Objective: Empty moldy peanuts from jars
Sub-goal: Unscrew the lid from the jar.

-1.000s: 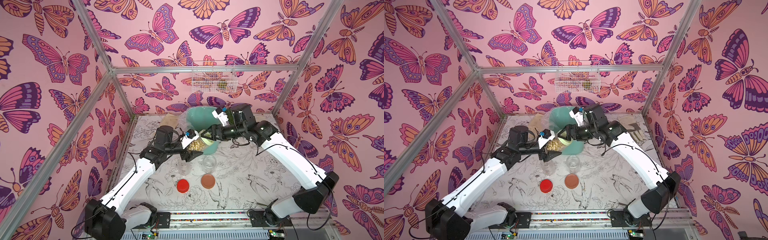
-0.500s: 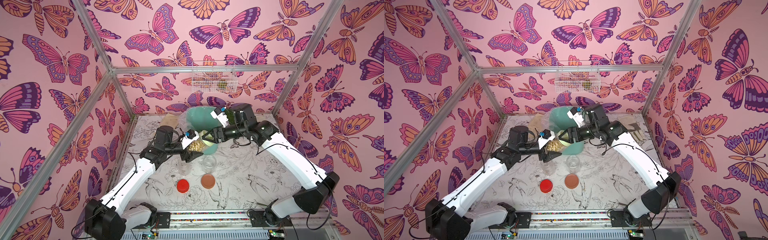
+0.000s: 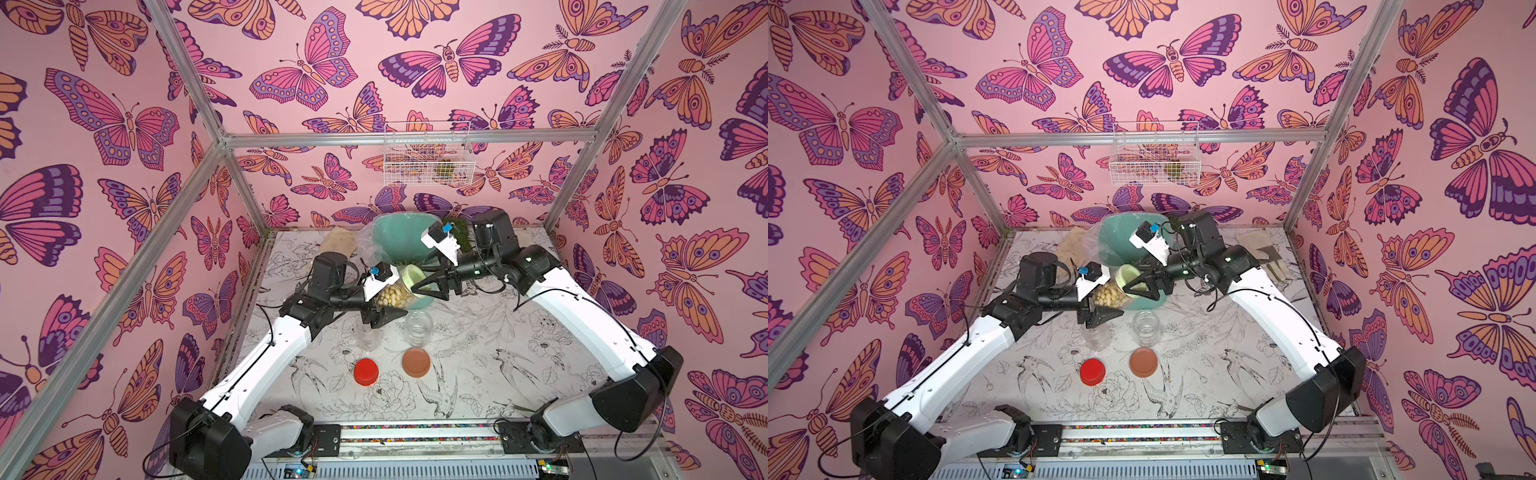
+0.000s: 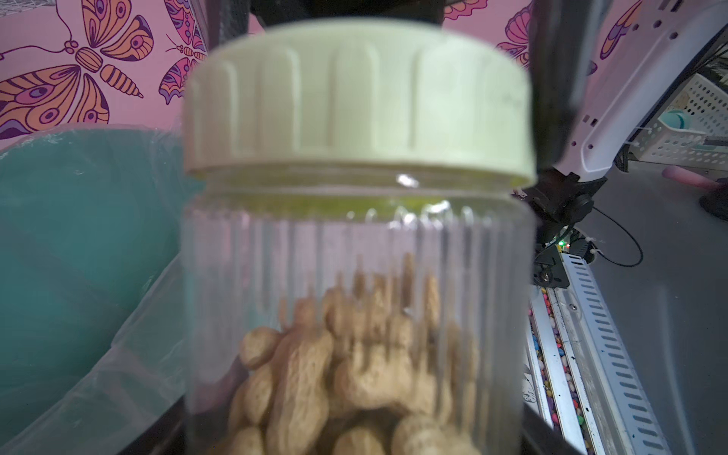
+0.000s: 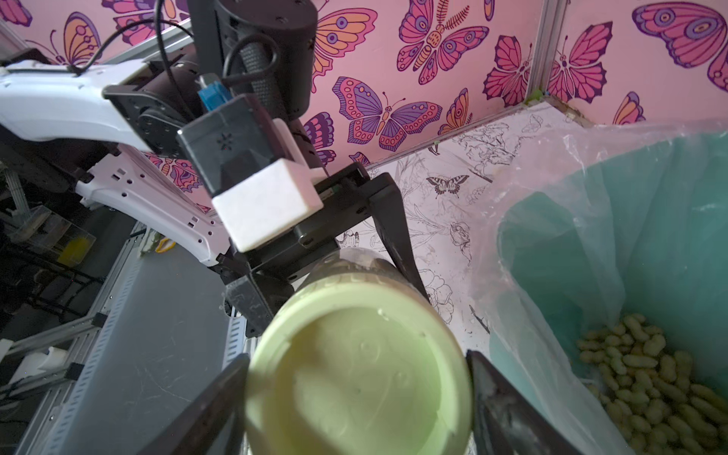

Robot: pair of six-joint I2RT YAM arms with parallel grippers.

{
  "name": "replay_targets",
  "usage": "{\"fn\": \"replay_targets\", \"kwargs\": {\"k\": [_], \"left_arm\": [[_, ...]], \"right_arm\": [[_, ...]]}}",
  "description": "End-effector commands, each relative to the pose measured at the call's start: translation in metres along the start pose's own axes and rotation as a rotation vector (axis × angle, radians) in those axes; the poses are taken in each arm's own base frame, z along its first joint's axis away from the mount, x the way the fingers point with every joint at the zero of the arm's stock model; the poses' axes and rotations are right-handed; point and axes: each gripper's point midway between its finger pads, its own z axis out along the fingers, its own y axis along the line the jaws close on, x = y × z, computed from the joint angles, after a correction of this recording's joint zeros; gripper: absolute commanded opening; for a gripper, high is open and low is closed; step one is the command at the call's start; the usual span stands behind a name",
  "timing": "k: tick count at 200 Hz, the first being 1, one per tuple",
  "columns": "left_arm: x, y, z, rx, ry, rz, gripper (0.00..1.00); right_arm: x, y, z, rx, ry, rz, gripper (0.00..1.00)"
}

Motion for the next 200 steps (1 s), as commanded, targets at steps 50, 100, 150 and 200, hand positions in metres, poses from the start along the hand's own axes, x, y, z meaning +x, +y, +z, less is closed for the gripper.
{"fn": "replay_targets", "kwargs": {"k": [50,100,150,200], "left_arm": [[-0.025,-0.001,-0.008,0.018,-0.066,0.008,0.0],[-0.027,0.001,-0.008,0.015,-0.071,0.012,0.0],[-0.027,0.002,-0.009,0.0,-0.07,0.017,0.0],[-0.027,0.007,-0.01,-0.038,-0.064,0.039,0.0]], "right_arm": [[-0.008,0.001,-0.005,-0.008,-0.022,-0.132,1.0],[-0.009,0.002,-0.009,-0.004,-0.033,-0.08,0.99],[-0.035,-0.019,-0.031,0.04,-0.165,0.197,0.99],[-0.028,-0.028,-0.036,0.105,-0.123,0.684,0.99]]}}
